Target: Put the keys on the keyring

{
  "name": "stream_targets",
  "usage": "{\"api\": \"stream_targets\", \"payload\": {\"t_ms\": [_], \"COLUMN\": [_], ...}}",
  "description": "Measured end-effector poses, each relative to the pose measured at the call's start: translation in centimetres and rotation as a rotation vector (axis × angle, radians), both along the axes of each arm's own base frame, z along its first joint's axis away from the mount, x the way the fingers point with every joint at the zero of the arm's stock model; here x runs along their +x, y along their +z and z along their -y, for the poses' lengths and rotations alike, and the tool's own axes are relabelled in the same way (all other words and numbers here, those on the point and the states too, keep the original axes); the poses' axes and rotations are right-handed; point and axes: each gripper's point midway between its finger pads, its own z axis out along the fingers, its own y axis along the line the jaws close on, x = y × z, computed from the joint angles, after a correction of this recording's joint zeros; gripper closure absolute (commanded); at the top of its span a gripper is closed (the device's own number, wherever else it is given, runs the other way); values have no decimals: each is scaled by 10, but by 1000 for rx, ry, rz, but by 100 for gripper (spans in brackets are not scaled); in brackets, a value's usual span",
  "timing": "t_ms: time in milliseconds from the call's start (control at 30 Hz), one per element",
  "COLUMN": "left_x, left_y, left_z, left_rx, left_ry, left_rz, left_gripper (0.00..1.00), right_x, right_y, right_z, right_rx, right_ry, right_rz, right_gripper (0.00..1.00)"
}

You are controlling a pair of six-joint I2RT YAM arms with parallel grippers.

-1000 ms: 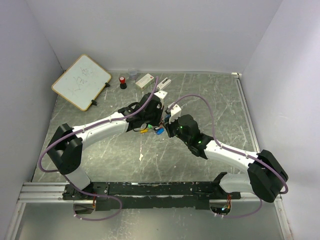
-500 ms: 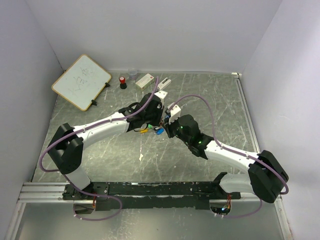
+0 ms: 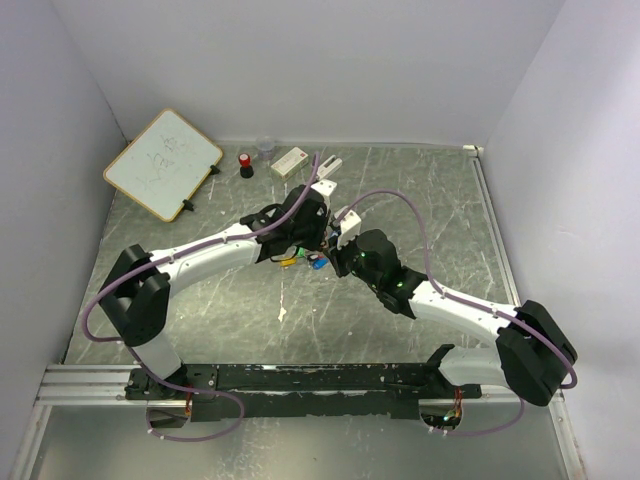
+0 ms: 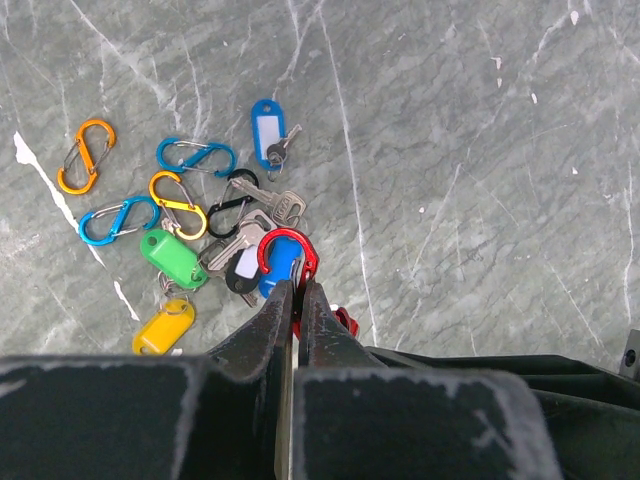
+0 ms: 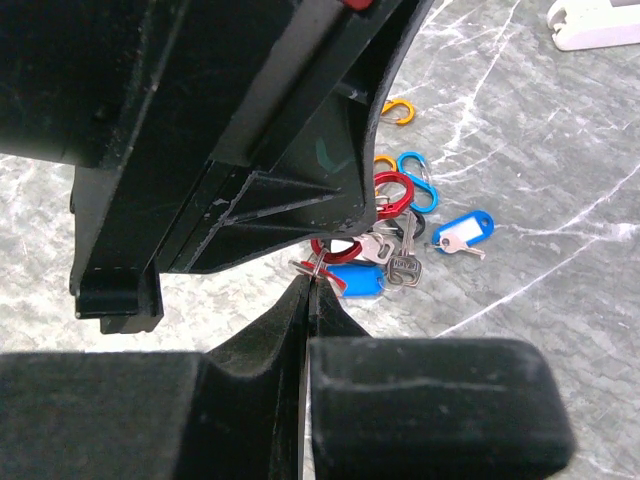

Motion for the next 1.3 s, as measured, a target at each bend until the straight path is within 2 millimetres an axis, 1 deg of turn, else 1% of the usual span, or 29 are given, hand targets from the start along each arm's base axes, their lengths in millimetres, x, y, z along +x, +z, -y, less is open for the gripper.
{"api": "stream_targets", "payload": {"t_ms": [133,233,333,400,467,533,700,767,867,967,1067,1233,1300], "left_x": [1,2,2,3,5,9,16,19,23,32,45,59,61], "left_y": [-1,-1,-2,-2,0,4,9,10,10,10,7,-8,-10], "left_z": [-1,-1,-2,-3,-3,-2,-5,-9,-13,-22,-38,-72,-79], "left_rx": [-4,-8,-7,-7,-7,-11,-13,-10,-6,-7,-22,-26,-28], "left_ry": [17,33,46,54,65,79,112,125,145,179,234,329,350], "left_rz": [-6,-8,-8,-7,0,12,31,36,42,45,44,19,13], "left_gripper": [93,93,93,93,93,93,93,93,93,93,93,93,93], "right_x": [0,0,-1,-1,-4,-6,-6,-7,-7,-3,0,1,3], "right_y": [-2,-5,-10,-14,-19,-22,-22,-21,-22,-24,-26,-32,-33], "right_z": [0,0,-2,-2,-2,-1,1,7,22,38,48,56,55], "right_rx": [-3,-10,-16,-23,-32,-36,-25,-17,-21,-38,-56,-86,-94], "right_ry": [0,3,8,11,16,16,-5,-30,-98,-185,-244,-283,-287], "right_rz": [-4,-12,-23,-34,-54,-69,-76,-73,-73,-74,-74,-86,-91], "right_gripper": [100,98,99,91,80,71,60,59,56,56,56,55,55]}}
